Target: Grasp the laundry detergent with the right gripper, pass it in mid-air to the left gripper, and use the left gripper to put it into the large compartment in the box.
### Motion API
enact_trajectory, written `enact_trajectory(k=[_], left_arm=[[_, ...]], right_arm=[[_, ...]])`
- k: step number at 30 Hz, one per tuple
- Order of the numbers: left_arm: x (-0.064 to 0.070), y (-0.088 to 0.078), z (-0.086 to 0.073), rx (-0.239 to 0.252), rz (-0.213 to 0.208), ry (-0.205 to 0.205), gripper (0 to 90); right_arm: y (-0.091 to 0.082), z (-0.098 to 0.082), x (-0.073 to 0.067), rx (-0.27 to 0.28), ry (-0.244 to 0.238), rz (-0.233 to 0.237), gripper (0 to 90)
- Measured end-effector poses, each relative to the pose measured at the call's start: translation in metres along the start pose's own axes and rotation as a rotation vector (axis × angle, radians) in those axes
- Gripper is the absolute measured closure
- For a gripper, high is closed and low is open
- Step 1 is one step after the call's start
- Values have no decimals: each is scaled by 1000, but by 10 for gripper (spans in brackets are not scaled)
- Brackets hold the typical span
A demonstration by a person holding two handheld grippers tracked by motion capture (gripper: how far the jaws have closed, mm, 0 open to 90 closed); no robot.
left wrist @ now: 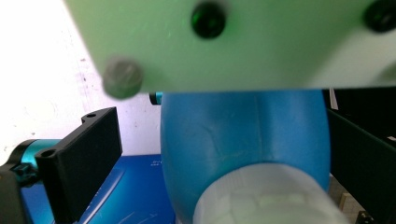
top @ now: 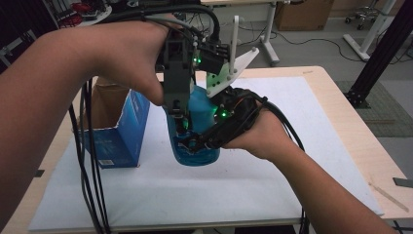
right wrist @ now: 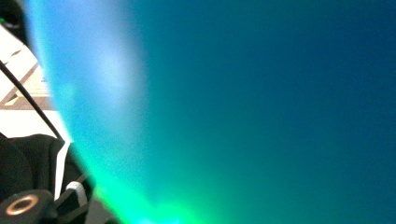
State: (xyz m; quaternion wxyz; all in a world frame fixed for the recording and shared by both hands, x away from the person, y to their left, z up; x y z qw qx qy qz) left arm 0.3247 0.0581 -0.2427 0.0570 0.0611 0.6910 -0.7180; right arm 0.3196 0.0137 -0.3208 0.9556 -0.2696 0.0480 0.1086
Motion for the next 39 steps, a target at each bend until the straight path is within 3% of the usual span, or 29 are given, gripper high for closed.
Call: enact_trajectory(k=[9,11,18,27,36,39], left_arm=[[0,1,1,-18,5,3,44],[0,1,1,-14,6,0,96],[1,1,1,-16,12,-6,117],[2,-2,2,-23,1,2,215],[1,0,1,-34,15,-8,215],[1,0,1,-34,15,-7,233]], right_arm=[[1,0,1,-3,1,-2,462],[1,0,2,-1,-1,-7,462],[0,0,2,1,-1,-10,463],[0,0,2,2,-2,-16,463],[0,1,1,13,7,-7,463],[-1,1,3,10,-3,-27,463]])
Point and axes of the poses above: each handheld gripper's, and its own axes: y roughly forward along the jaws, z roughly out of its top, x roughly to its right, the point moved 7 cm from there along y, roughly forward along the jaws, and after that the axes turned 12 degrees about z, right-handed, at the moved point
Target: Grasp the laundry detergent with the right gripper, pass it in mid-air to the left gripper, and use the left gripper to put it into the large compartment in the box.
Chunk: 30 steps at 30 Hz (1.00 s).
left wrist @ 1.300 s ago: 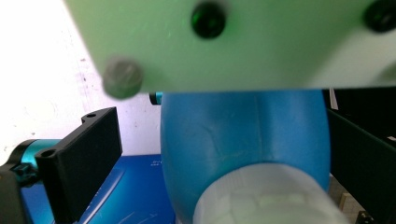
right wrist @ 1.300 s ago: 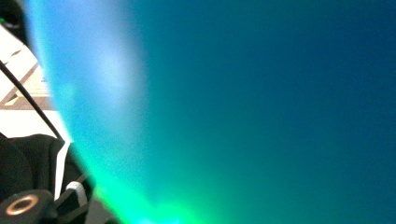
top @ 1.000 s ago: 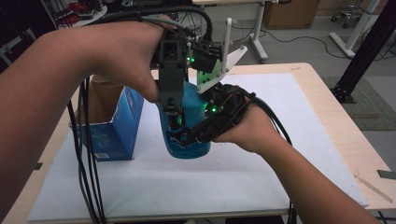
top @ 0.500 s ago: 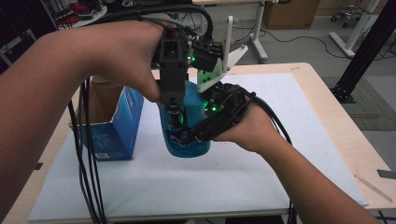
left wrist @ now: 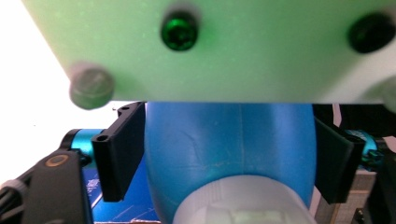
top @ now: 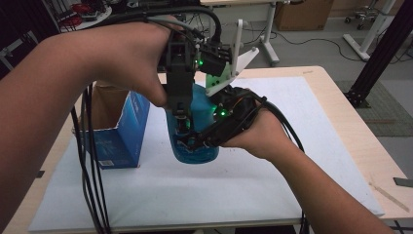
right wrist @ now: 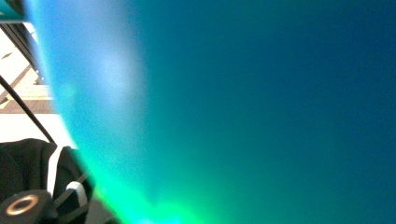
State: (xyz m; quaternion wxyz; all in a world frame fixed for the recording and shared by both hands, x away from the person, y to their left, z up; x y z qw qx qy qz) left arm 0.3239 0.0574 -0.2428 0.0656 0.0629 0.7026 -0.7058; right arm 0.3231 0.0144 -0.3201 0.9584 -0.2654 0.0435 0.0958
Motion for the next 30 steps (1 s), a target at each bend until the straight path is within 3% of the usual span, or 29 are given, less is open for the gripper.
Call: enact_trajectory(k=[25,30], left_arm=[[0,0,1,-7,-17,-23,355],[0,0,1,-8,-4,-17,383]], right_arm=[[-1,1,-1,12,11,6,463],[-1,1,-1,15,10,7,463]])
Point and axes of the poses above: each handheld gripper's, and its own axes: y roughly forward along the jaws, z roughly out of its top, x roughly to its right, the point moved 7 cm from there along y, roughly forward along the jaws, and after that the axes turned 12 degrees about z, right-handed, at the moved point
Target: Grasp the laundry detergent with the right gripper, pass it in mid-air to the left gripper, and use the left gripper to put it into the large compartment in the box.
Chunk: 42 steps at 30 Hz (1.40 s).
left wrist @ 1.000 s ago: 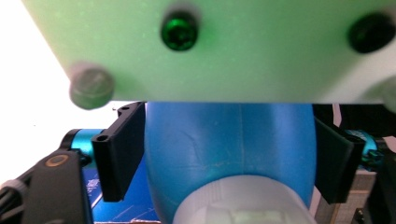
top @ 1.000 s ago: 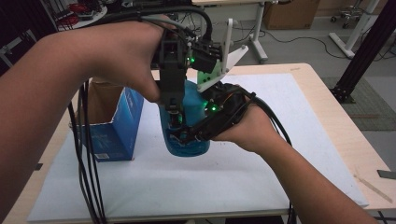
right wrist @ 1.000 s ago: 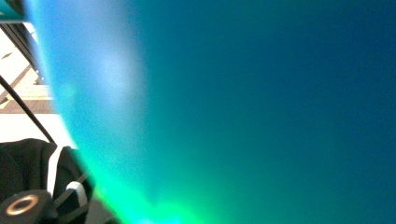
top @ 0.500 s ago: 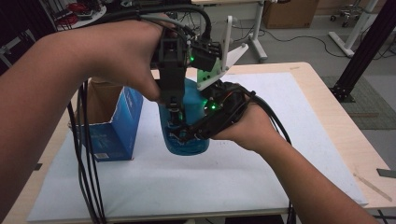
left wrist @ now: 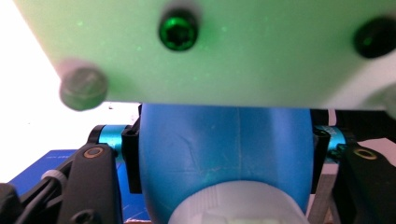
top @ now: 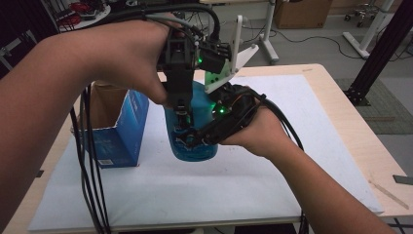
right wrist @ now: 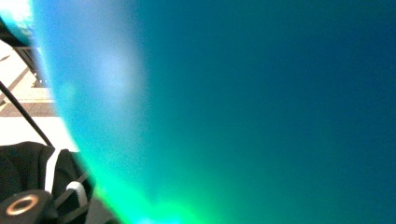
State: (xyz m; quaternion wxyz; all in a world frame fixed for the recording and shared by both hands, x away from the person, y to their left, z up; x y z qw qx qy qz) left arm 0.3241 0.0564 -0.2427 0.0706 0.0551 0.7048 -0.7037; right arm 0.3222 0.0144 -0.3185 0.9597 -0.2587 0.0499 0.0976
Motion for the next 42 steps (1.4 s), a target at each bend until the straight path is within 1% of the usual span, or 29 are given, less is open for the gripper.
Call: enact_trajectory(k=[3,5,6,10,12,15,16,17,18,21,22,23,25,28,29,30,31,37,39,41,42], left_arm=[[0,0,0,0,8,7,387],[0,0,0,-3,6,2,389],[0,0,0,-2,8,8,390],[1,-1,-1,-9,-4,2,392],[2,-2,-1,-14,-7,-1,393],[3,-2,-1,-6,-7,-7,393],[3,-2,-1,-4,-12,-6,393],[3,-2,-1,1,-14,-16,393],[3,-3,-2,-3,-17,-7,393],[1,-3,-3,-4,-11,-8,393],[1,-3,-4,0,-10,-16,393],[0,-4,-5,-4,-8,-16,392],[-1,-3,-7,-13,-5,-21,392],[-4,-4,-11,-19,-2,-40,392],[-4,-4,-12,-21,-2,-42,392],[-5,-4,-14,-20,0,-50,392],[-6,-5,-15,-23,0,-50,392],[-10,-11,-25,-20,-14,-83,392],[-11,-12,-29,-26,-13,-98,392],[-12,-15,-34,-31,-10,-113,391],[-13,-16,-36,-34,-9,-120,392]], right_arm=[[0,0,0,0,-1,-2,463],[0,0,0,2,-3,-1,463],[0,0,0,2,-4,1,463],[1,0,-1,4,-5,4,460],[2,1,-2,7,-3,14,458],[1,1,-3,17,-6,12,452],[1,1,-5,23,-2,22,447],[0,0,-5,26,-4,30,439],[0,0,-6,29,-12,29,426],[-3,-5,-6,18,-26,-12,324],[-5,-7,-5,14,-24,-27,311],[-8,-9,-6,16,-15,-27,289],[-14,-13,-5,13,-7,-43,230],[-26,-18,-3,3,0,-76,188],[-30,-20,-3,-2,10,-82,178],[-33,-21,-2,-8,7,-96,172],[-37,-22,-1,-13,10,-112,131],[-59,-30,6,-42,32,-165,117],[-67,-31,8,-46,37,-201,114],[-75,-31,9,-46,37,-222,114],[-78,-32,9,-57,34,-240,114]])
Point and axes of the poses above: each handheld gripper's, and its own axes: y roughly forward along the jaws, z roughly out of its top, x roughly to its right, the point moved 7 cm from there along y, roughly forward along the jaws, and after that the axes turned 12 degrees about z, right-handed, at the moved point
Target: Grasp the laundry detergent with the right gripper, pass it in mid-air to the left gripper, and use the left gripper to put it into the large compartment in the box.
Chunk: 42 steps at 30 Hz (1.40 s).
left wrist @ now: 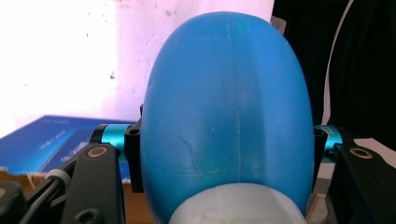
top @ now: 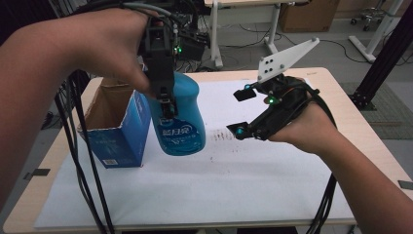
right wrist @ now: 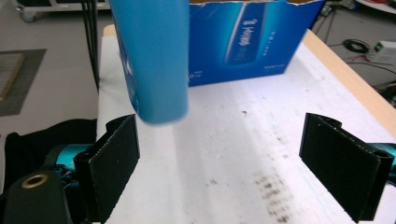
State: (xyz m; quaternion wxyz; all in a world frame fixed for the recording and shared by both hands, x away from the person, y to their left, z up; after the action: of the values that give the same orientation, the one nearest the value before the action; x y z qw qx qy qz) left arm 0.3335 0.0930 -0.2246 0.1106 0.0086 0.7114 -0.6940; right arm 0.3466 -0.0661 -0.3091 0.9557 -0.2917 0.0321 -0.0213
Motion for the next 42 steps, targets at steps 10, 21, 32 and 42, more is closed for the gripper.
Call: enact_trajectory(k=[10,21,32,42], left_arm=[[-17,-12,-27,-2,-26,-130,391],[-42,-37,-68,-20,-22,-328,388],[-75,-42,-113,-53,2,-711,387],[-93,-29,-145,-159,20,-968,387]], right_arm=[[-17,1,5,-103,-15,-46,15],[-51,-14,26,-290,23,-96,5],[-58,-27,30,-297,54,-104,6],[-53,-26,33,-286,58,-102,6]])
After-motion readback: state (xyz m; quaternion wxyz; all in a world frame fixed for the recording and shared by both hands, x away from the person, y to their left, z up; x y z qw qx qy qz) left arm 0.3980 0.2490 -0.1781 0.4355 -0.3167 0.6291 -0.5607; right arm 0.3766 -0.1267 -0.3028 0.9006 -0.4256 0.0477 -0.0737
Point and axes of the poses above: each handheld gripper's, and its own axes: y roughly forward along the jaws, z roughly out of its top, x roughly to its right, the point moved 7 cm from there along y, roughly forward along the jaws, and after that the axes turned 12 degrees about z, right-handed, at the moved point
